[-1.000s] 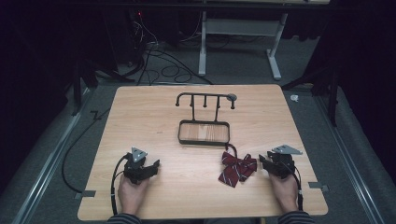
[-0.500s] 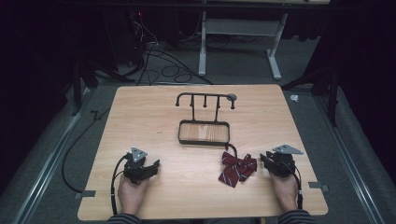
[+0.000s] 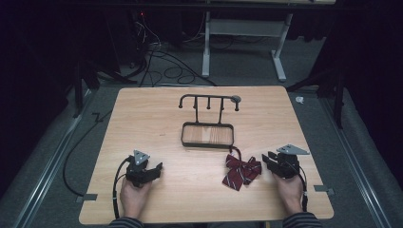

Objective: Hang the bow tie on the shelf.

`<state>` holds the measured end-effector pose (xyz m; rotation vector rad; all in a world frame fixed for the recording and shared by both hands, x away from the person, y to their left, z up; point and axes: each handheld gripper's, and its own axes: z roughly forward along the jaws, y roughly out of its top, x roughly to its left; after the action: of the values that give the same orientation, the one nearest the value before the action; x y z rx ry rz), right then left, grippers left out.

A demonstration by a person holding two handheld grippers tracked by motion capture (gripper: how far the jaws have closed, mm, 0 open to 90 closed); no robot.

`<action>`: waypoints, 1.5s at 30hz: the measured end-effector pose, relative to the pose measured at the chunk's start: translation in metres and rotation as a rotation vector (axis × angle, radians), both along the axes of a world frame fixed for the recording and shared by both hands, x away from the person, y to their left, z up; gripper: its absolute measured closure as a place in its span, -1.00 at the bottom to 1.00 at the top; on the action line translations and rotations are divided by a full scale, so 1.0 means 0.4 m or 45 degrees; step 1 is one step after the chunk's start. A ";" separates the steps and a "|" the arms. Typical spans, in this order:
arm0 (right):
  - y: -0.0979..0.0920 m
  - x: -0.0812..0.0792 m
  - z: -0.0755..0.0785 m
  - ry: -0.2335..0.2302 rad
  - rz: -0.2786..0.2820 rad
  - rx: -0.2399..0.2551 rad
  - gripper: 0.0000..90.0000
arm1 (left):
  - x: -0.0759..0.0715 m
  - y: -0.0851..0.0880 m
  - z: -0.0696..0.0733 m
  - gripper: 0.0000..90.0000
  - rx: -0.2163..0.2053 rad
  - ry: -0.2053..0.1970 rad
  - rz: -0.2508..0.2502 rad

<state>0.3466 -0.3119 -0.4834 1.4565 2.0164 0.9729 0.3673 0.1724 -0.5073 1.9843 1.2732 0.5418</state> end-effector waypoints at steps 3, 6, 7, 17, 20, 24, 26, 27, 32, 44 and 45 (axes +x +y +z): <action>0.007 0.004 0.009 -0.001 0.015 0.007 0.52 | 0.000 0.000 0.000 -0.24 -0.001 0.000 0.000; 0.015 0.011 0.018 -0.007 0.032 0.010 0.53 | 0.000 0.000 0.000 -0.24 -0.002 0.000 0.000; 0.018 0.013 0.021 -0.007 0.040 0.012 0.53 | 0.000 0.000 0.000 -0.24 -0.002 -0.001 0.001; 0.054 0.038 0.041 -0.003 0.101 0.026 0.56 | 0.000 0.001 0.000 -0.24 -0.004 0.001 -0.001; 0.065 0.046 0.044 0.001 0.119 0.032 0.58 | 0.000 0.001 0.000 -0.24 -0.004 0.001 0.000; 0.088 0.055 0.048 0.015 0.152 0.031 0.60 | 0.000 0.001 0.000 -0.24 -0.004 0.001 0.000; 0.097 0.062 0.050 0.016 0.165 0.031 0.61 | 0.000 0.001 0.000 -0.25 -0.003 0.001 0.000; 0.103 0.065 0.051 0.022 0.169 0.033 0.61 | 0.000 0.001 0.000 -0.25 -0.004 0.001 0.000; 0.128 0.084 0.049 0.037 0.204 0.023 0.62 | 0.000 0.001 0.000 -0.25 -0.003 0.001 0.000; 0.157 0.116 0.035 0.088 0.220 0.023 0.66 | 0.000 0.000 0.000 -0.25 -0.002 -0.001 0.001; 0.159 0.120 0.033 0.088 0.222 0.023 0.66 | 0.000 0.000 0.000 -0.25 -0.003 -0.001 0.001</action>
<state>0.3946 -0.2483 -0.4701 1.3582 2.2200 1.0254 0.3674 0.1726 -0.5073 1.9819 1.2736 0.5412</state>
